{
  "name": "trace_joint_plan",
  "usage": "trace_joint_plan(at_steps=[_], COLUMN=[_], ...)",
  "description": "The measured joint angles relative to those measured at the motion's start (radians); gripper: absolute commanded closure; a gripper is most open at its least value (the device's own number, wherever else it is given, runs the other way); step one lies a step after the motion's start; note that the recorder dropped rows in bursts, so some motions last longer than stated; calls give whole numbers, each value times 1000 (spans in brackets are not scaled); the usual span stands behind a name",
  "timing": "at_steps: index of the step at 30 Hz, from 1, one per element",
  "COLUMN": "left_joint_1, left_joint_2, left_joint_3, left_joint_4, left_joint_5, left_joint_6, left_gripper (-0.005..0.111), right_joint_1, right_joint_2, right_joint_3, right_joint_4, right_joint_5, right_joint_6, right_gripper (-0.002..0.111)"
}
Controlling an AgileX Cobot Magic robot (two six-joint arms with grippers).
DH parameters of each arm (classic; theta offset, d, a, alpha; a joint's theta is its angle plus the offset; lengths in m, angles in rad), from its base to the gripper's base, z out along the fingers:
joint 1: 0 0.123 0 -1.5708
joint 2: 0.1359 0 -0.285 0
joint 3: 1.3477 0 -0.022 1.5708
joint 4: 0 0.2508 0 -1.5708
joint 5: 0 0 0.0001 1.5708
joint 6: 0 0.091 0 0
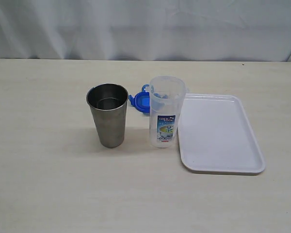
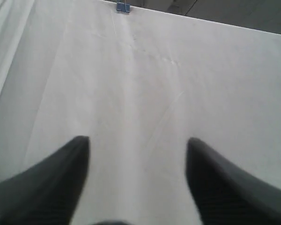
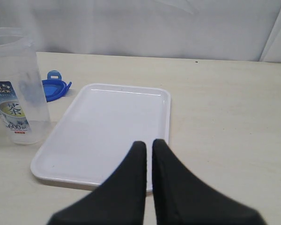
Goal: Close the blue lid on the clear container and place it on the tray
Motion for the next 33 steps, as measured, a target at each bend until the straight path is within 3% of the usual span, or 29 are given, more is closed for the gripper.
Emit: trace_joint_plan(at_steps=[2, 4, 8, 18, 33], left_joint_1=[0, 0, 0, 0, 0], left_joint_2=[65, 145, 309, 759, 1208], left_joint_3=[-22, -48, -80, -86, -210], left_joint_4=[16, 45, 88, 70, 75], left_joint_5=[-21, -39, -92, -381, -371], left_joint_6=[-2, -4, -5, 51, 148], left_gripper=[11, 8, 8, 8, 8], right_joint_1=[0, 0, 0, 0, 0], right_joint_2=[0, 0, 0, 0, 0], right_joint_3=[0, 0, 0, 0, 0], right_joint_4=[0, 0, 0, 0, 0], right_joint_5=[2, 2, 2, 4, 4], right_joint_6=[0, 0, 0, 0, 0], right_gripper=[104, 104, 104, 104, 104])
